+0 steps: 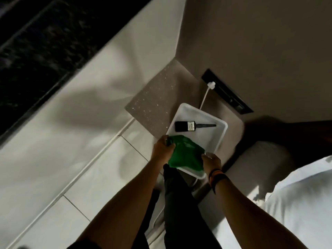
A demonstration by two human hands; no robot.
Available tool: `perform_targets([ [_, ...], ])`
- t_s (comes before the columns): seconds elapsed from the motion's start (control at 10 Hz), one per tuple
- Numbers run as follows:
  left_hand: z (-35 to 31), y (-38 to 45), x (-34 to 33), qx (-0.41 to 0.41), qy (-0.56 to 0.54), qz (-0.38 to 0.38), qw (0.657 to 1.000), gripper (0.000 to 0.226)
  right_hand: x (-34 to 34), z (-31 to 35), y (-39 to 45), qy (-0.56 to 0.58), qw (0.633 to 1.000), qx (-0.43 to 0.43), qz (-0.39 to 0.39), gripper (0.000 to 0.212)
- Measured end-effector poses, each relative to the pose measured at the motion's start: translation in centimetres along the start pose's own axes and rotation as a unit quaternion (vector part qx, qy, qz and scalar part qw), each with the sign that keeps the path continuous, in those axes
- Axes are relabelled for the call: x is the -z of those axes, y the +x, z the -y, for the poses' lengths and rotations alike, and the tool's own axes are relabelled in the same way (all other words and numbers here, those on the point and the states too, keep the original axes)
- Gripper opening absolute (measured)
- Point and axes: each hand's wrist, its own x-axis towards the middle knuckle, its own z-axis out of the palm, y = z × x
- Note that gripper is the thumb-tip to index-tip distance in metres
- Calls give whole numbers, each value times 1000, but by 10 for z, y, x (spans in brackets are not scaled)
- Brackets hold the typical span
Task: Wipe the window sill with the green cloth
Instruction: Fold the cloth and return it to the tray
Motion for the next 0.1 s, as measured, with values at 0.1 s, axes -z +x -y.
perform_targets([
  [0.1,4,-18,2,-75,160,6,984,47,-7,-6,-19,-86,994,60,-15,43],
])
